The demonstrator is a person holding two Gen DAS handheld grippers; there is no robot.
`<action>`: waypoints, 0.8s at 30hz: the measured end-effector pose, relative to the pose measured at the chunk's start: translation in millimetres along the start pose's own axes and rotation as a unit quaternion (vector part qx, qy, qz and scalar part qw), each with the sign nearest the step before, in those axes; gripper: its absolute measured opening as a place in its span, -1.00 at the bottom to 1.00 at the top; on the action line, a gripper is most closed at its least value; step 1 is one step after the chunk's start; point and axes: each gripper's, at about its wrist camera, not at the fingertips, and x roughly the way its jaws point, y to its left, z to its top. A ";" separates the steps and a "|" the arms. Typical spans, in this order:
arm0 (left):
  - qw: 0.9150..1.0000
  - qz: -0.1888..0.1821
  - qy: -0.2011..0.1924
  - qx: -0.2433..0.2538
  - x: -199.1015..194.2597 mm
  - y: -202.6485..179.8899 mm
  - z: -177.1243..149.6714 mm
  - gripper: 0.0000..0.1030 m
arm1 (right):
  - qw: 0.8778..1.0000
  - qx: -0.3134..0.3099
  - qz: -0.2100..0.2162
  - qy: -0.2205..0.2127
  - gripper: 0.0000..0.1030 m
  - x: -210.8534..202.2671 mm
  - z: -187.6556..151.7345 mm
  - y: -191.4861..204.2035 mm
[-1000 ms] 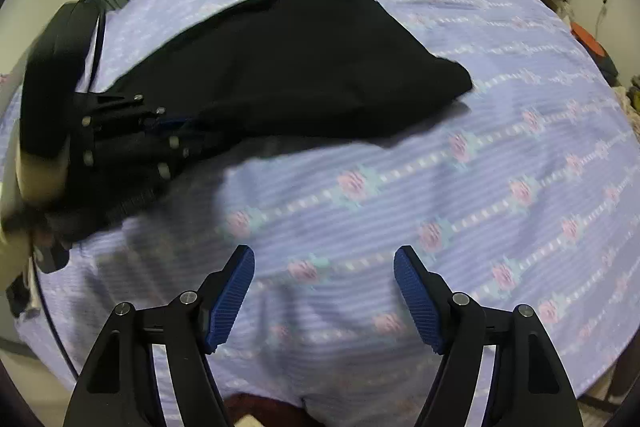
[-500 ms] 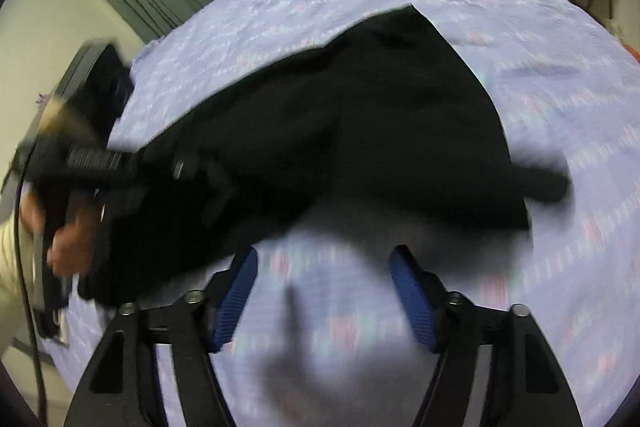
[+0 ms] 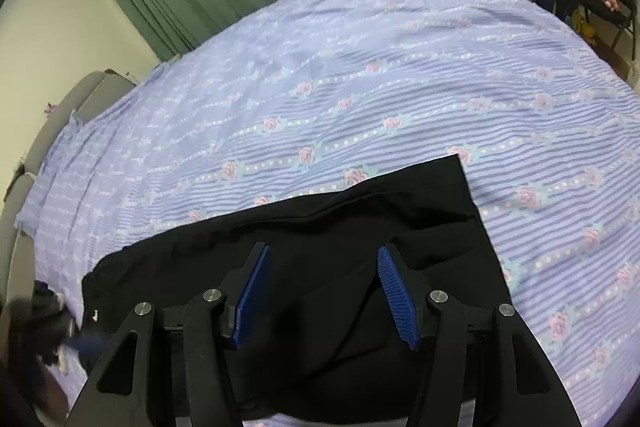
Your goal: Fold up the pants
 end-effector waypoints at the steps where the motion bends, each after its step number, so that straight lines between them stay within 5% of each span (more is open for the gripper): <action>1: 1.000 0.008 0.006 0.023 8.8 -11.5 -2.4 -0.07 | 1.000 -0.001 -0.004 0.002 0.11 -1.1 0.4 -2.7; 5: 0.993 0.079 0.033 0.078 48.4 -28.2 -15.9 -0.22 | 1.000 -0.003 -0.024 -0.013 0.11 -19.6 -6.2 -13.3; 9: 0.992 0.110 0.032 0.059 64.0 -12.0 -14.7 -0.28 | 0.998 0.025 -0.053 -0.035 0.11 -52.9 -23.4 -34.6; 11: 0.992 0.116 0.029 0.050 64.3 -2.1 -13.4 -0.65 | 0.997 0.036 -0.063 -0.040 0.11 -66.9 -33.7 -42.2; 17: 0.997 0.063 0.012 -0.050 46.6 49.5 -4.0 -0.89 | 0.994 0.059 -0.083 -0.031 0.12 -85.5 -63.0 -52.6; 24: 0.988 -0.002 -0.001 -0.153 25.0 95.5 -13.2 -0.89 | 0.996 0.050 -0.072 -0.025 0.12 -71.1 -64.7 -48.5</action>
